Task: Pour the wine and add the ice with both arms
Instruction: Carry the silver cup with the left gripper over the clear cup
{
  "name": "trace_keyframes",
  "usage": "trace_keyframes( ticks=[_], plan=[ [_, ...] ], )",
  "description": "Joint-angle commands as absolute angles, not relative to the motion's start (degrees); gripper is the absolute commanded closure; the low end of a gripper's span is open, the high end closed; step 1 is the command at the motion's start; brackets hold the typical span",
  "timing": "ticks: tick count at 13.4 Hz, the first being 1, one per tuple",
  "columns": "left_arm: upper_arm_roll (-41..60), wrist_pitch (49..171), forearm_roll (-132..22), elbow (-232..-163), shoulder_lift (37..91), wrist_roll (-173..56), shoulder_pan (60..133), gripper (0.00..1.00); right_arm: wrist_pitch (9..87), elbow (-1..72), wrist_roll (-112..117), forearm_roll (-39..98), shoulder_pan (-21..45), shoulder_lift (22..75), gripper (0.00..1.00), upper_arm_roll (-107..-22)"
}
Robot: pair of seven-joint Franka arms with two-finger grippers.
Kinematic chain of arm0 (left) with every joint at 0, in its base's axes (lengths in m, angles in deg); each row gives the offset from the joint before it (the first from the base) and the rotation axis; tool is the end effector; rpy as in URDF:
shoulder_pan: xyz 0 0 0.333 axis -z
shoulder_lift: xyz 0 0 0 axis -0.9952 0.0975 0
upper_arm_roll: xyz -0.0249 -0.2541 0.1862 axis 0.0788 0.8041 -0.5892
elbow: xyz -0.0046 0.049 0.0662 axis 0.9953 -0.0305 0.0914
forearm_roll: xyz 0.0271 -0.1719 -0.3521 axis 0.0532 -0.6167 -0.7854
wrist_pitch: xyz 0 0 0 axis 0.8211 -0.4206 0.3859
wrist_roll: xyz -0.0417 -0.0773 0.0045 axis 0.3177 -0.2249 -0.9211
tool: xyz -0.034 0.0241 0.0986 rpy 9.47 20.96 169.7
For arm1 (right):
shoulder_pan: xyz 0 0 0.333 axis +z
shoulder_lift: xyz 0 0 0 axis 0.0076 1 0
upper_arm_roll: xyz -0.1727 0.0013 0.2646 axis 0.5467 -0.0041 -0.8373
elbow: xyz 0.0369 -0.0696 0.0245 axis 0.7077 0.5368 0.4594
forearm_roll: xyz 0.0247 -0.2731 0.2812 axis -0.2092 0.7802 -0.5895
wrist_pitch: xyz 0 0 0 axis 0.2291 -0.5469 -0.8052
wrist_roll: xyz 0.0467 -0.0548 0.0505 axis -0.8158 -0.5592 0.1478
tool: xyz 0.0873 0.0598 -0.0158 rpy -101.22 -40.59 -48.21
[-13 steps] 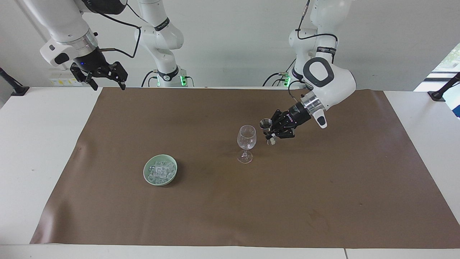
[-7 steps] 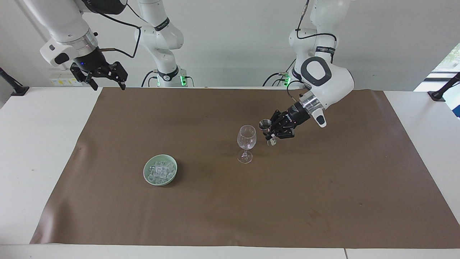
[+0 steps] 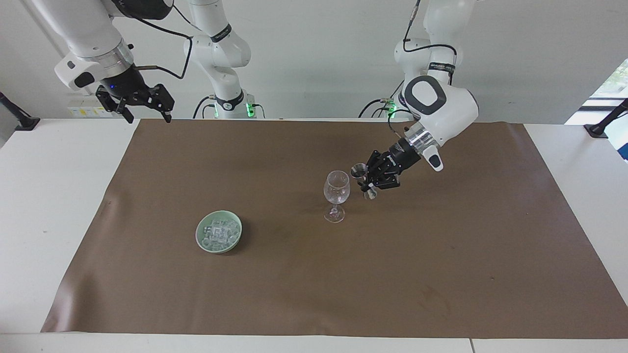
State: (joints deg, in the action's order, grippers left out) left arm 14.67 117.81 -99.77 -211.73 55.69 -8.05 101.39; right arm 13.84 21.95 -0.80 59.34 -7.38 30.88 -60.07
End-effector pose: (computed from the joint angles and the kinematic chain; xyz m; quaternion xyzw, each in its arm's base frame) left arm 0.5208 -0.2299 0.4170 0.6110 0.6662 -0.1824 0.3868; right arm 0.5279 -0.0436 0.6371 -0.9992 0.0003 0.0381 0.0072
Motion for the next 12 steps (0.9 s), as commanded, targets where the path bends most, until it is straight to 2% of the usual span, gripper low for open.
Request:
trace_keyframes(
  ticks=[1,12],
  plan=[
    [13.88,119.98,-96.36,-211.83,55.04,-6.01,103.04,1.00,13.54,22.17,-0.10,59.12,-7.74,30.24,0.00,-60.25],
    [13.88,122.79,-90.11,-211.04,55.92,-4.86,105.23,1.00,13.54,22.17,-0.10,59.12,-7.74,30.24,0.00,-60.25]
  ],
)
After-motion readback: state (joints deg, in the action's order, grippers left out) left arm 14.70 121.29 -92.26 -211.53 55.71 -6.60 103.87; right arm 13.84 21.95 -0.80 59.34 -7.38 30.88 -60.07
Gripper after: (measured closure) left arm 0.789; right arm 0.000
